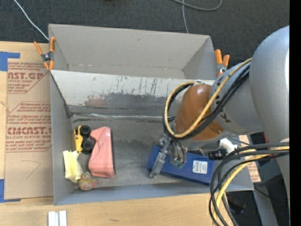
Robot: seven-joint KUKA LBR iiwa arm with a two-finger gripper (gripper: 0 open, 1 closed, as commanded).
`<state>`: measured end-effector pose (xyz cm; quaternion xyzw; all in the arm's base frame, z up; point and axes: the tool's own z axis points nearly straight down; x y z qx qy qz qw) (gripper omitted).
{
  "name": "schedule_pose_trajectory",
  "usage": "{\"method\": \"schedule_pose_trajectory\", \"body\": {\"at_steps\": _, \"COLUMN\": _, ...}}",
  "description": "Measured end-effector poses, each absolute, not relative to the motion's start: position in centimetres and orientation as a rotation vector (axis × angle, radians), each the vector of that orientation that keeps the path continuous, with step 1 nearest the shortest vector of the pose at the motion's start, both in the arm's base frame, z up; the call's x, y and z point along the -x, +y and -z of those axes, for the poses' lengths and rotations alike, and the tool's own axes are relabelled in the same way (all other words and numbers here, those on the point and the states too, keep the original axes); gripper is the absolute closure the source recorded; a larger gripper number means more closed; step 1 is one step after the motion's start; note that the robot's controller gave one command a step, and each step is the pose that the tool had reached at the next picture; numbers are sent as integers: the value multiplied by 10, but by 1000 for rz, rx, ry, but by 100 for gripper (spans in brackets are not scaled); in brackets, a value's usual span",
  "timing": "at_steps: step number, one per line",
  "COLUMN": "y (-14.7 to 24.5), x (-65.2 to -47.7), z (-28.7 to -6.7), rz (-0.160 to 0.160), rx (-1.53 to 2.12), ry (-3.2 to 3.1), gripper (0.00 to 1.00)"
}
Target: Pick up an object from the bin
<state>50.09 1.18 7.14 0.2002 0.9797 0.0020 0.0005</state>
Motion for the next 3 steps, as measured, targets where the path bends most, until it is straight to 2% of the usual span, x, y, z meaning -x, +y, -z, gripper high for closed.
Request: {"method": "schedule_pose_trajectory", "body": {"at_steps": 3, "y": 12, "x": -501, "z": -85, "rz": -8, "rx": -627, "ry": 3076, "gripper": 100}}
